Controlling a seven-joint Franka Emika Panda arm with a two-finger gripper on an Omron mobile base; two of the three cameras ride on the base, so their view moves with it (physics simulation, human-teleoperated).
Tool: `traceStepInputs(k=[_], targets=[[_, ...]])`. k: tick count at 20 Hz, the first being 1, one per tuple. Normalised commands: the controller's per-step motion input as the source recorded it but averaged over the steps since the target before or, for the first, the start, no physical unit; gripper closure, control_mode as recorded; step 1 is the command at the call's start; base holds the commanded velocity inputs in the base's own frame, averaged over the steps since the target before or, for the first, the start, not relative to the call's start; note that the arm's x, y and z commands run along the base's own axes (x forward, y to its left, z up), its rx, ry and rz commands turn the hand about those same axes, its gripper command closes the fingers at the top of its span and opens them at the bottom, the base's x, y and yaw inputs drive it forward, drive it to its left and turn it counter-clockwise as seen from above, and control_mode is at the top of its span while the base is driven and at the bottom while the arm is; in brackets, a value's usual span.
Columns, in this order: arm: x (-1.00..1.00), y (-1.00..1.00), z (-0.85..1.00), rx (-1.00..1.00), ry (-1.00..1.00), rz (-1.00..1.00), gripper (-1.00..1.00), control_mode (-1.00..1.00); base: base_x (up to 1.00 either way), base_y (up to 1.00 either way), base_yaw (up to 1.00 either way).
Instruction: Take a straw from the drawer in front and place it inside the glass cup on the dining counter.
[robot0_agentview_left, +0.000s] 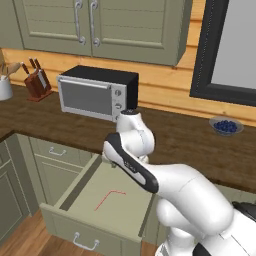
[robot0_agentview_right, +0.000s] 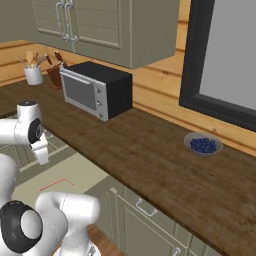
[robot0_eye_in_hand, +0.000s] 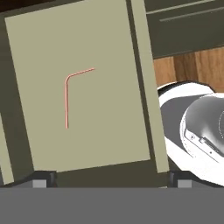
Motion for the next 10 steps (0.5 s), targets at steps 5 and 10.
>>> traceStepInputs(k=[5,10], targets=[[0.00,0.00,-0.66,-0.04,0.00,-0.01,-1.00,-1.00,0.00,0.00,0.00],[0.02,0.00,-0.55,0.00,0.00,0.00,-1.00,-1.00,0.00,0.00,0.00]])
